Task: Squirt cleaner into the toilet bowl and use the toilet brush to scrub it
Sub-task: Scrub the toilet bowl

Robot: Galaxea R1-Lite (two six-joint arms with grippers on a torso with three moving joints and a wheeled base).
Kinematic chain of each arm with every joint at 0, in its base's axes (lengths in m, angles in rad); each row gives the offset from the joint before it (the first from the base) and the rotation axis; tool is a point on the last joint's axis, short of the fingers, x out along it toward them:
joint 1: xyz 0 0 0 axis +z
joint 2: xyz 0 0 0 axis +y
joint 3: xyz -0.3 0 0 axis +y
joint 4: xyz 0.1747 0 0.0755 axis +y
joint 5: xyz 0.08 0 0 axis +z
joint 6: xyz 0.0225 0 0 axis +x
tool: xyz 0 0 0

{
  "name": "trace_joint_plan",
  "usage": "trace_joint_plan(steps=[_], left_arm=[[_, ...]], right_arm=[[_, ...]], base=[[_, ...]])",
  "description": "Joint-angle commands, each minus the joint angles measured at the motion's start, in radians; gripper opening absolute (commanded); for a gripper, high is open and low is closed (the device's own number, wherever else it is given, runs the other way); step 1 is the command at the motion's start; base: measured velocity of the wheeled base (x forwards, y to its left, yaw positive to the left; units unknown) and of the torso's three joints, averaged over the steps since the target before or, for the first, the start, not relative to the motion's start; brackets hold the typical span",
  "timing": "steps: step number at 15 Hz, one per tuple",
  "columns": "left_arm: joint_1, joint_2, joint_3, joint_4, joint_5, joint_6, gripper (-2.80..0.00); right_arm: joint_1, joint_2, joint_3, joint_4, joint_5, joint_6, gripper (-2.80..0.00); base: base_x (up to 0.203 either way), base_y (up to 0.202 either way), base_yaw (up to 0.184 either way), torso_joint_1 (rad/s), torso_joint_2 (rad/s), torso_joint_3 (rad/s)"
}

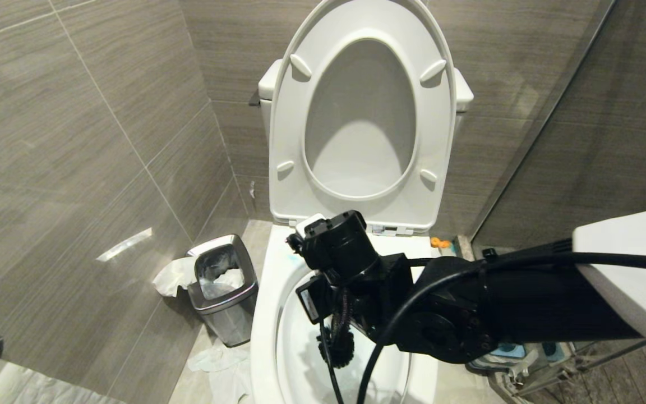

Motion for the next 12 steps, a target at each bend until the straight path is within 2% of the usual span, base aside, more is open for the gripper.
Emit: trace_joint_plan(steps=[1,3,6,8,12], left_arm=[[0.000,0.001,0.002,0.000,0.000,0.000,-2.80],[0.000,0.001,0.002,0.000,0.000,0.000,-2.80],[0.000,0.001,0.002,0.000,0.000,0.000,-2.80],[0.000,0.001,0.002,0.000,0.000,0.000,-2.80],[0.000,0.001,0.002,0.000,0.000,0.000,-2.80]], right_arm=[[-0.045,-0.115,0.123,-0.006,-0.001,0.002,-2.80],[-0.110,-0.130,0.140,-0.012,-0.002,0.000,-2.80],[-0.162,-0.099,0.101,-0.049,-0.003,-0.022,-2.80],[-0.170,-0.053,0.048,-0.052,-0.003,-0.022,-2.80],[-0.148,0.088,-0.162,-0.073,-0.007,-0.024,-2.80]], base=[[0.000,0.000,0.000,0.000,0.00,0.000],[0.000,0.000,0.000,0.000,0.00,0.000],[0.000,0.000,0.000,0.000,0.00,0.000],[0.000,0.000,0.000,0.000,0.00,0.000],[0.000,0.000,0.000,0.000,0.00,0.000]])
